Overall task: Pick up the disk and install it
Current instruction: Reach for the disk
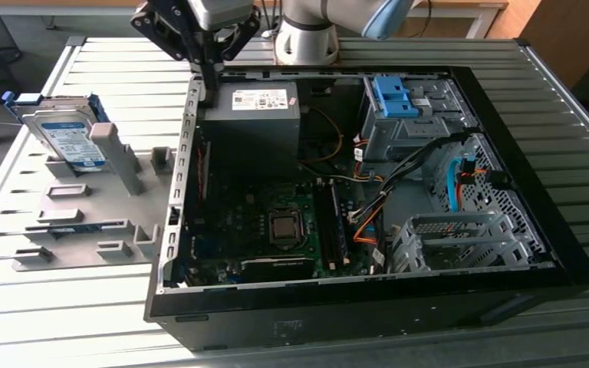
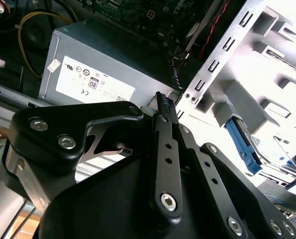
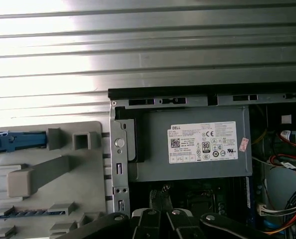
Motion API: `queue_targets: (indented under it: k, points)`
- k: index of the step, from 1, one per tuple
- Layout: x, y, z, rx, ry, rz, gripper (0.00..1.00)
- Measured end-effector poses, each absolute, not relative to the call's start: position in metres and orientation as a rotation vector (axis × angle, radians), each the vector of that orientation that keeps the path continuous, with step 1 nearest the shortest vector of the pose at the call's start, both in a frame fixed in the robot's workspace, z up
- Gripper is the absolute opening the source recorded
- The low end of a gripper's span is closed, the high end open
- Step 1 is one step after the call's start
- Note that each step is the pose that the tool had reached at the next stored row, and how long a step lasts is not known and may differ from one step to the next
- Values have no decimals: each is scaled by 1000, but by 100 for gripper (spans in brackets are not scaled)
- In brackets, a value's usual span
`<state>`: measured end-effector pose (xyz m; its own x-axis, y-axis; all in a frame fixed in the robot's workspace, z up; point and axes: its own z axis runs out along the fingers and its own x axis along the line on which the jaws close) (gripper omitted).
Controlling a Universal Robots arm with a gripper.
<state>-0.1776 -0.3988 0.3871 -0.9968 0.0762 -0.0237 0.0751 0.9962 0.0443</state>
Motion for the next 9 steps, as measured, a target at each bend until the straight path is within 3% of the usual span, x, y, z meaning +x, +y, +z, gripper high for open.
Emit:
queue_targets:
  k: [9]
  points:
    - [-181,-399,387,118,3114,68,11]
